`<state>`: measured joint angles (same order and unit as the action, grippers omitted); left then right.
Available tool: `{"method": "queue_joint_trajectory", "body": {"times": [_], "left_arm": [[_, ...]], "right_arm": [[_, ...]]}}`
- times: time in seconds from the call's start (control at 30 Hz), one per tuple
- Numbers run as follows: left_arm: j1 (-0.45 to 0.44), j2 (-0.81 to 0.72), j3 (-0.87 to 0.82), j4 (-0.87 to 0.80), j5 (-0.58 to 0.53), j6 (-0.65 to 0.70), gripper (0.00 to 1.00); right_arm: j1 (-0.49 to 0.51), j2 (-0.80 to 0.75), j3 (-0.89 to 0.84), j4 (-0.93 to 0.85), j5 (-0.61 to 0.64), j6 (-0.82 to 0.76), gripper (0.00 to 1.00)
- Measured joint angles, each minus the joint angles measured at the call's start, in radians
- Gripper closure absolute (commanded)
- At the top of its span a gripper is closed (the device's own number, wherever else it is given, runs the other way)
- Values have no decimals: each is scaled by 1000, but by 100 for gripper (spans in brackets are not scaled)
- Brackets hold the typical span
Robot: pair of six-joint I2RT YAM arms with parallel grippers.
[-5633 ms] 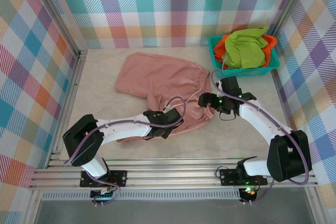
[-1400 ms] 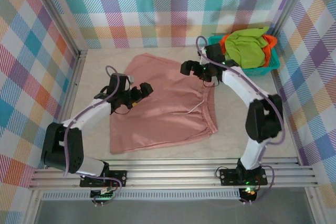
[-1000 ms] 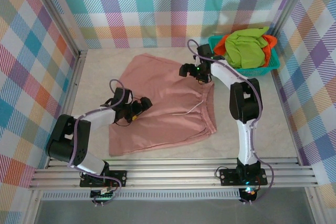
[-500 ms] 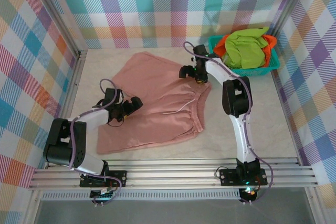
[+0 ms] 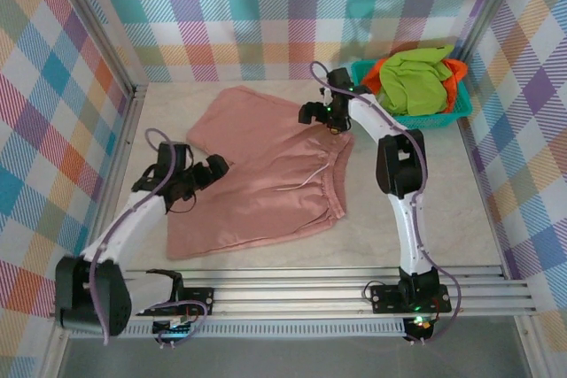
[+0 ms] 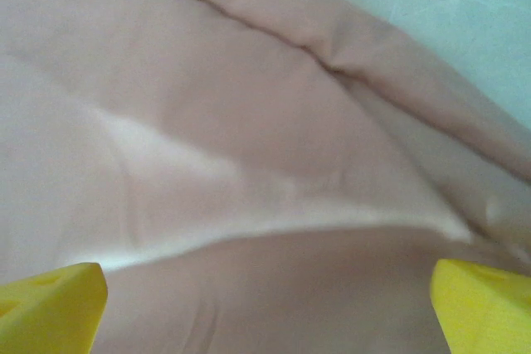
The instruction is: Fold and stack the shorts
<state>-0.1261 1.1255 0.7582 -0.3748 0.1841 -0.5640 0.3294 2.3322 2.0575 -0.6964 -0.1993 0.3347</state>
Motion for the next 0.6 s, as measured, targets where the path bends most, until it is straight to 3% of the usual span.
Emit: {"method": "queue_joint_trajectory", "body": {"times": [0.17, 0.3, 0.6], "left_arm": [[53, -147, 3, -122, -29, -43, 0], [62, -200, -27, -189, -36, -67, 0], [65, -150, -55, -183, -47, -82, 0]], "right_arm": [[35, -328, -276, 105, -26, 4, 1], [62, -481, -403, 155, -29, 7, 1], [56, -348, -442, 155, 13, -16, 1]]}}
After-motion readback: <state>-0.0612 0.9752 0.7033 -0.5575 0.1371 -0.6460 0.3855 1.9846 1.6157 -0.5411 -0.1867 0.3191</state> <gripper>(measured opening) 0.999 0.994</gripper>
